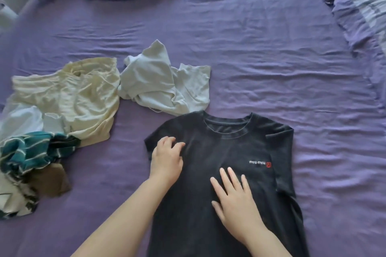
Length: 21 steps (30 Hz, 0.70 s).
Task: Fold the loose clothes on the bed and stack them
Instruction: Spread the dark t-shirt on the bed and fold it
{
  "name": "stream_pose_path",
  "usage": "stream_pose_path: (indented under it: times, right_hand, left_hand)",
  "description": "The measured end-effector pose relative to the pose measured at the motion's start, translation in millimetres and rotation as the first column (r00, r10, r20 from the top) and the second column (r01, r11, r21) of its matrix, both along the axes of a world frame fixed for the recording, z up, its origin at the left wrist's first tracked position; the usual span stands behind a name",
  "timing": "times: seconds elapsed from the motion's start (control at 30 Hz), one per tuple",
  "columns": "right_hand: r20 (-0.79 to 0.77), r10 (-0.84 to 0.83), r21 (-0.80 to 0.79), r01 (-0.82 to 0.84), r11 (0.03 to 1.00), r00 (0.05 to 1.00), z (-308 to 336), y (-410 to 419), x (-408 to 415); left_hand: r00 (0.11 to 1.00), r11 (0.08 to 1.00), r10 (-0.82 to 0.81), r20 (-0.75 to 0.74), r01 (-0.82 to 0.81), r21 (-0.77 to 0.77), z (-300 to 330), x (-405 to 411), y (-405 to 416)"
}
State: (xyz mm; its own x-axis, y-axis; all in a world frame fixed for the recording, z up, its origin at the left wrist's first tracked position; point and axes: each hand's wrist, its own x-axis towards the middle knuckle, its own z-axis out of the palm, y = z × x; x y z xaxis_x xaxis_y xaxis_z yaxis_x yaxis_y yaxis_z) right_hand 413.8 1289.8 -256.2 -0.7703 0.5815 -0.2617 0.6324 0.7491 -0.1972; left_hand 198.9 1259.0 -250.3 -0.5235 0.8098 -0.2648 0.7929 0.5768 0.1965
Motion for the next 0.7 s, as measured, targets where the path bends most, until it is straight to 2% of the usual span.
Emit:
stream_pose_path:
  times: [0.1,0.27,0.4,0.57,0.6,0.63,0.67,0.7]
  right_hand:
    - [0.007,0.031,-0.004,-0.031,1.000,0.999,1,2,-36]
    - [0.069,0.170,-0.072,-0.165,0.984,0.983,-15,22,-81]
    - [0.117,0.206,-0.078,-0.198,0.977,0.971,-21,35,-102]
    - [0.127,0.174,-0.102,-0.162,0.981,0.977,-17,36,-111]
    - [0.104,0.145,-0.102,-0.134,0.986,0.984,-15,37,-111]
    - [0.077,0.109,-0.094,-0.102,0.990,0.991,-13,39,-109]
    - [0.049,0.069,-0.085,-0.064,0.994,0.996,-10,41,-107]
    - [0.019,0.024,-0.081,-0.022,0.996,1.000,-8,43,-104]
  left_hand:
    - [0.991,0.991,0.129,-0.021,-0.129,-0.019,-1,-30,-10]
    - [0.955,0.957,0.286,0.084,-0.281,-0.066,-9,-68,-4]
    - [0.931,0.934,0.357,0.070,-0.358,0.000,-10,-76,5]
    - [0.850,0.879,0.447,0.280,-0.475,0.037,7,-77,16]
    - [0.805,0.864,0.440,0.397,-0.500,0.056,12,-76,20]
    - [0.703,0.833,0.424,0.571,-0.550,0.059,16,-73,25]
    - [0.552,0.803,0.389,0.737,-0.596,0.023,21,-67,30]
    - [0.420,0.793,0.348,0.838,-0.608,-0.024,25,-61,35]
